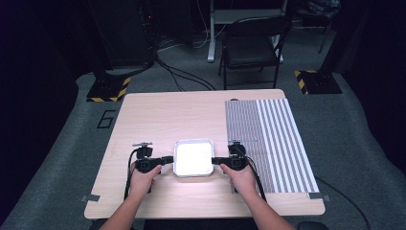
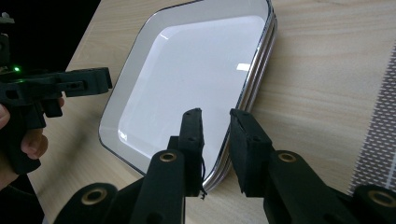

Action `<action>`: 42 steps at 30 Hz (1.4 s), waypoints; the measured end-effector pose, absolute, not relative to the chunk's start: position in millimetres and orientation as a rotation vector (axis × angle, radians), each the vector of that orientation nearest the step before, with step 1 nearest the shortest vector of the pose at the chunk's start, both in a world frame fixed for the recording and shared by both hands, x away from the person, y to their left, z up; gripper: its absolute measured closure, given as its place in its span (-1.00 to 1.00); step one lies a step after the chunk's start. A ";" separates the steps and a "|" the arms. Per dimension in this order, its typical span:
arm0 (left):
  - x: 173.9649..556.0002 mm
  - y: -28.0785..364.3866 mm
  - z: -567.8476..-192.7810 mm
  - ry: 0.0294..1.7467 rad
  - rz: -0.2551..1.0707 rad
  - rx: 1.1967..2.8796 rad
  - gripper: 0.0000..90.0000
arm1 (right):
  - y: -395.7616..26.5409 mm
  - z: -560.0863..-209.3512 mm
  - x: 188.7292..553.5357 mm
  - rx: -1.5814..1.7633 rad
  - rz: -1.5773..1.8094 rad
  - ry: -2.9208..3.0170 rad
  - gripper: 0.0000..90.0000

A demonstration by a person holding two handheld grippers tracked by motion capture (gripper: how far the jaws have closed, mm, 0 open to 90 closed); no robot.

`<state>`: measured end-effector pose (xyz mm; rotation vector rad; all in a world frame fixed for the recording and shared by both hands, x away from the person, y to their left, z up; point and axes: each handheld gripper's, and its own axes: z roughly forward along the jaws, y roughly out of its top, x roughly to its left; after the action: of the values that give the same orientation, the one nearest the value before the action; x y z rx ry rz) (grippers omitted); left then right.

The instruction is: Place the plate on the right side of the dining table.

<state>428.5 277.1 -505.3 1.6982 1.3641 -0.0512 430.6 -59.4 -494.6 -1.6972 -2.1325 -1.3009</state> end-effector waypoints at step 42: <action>425.0 278.7 -505.8 1.395 -0.133 1.651 0.73 | -61.8 -498.9 428.1 -1.723 -1.320 -1.998 0.73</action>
<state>425.0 278.7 -505.8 1.6510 1.3947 -0.1334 428.1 -61.8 -498.9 -1.7235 -1.9978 -1.3203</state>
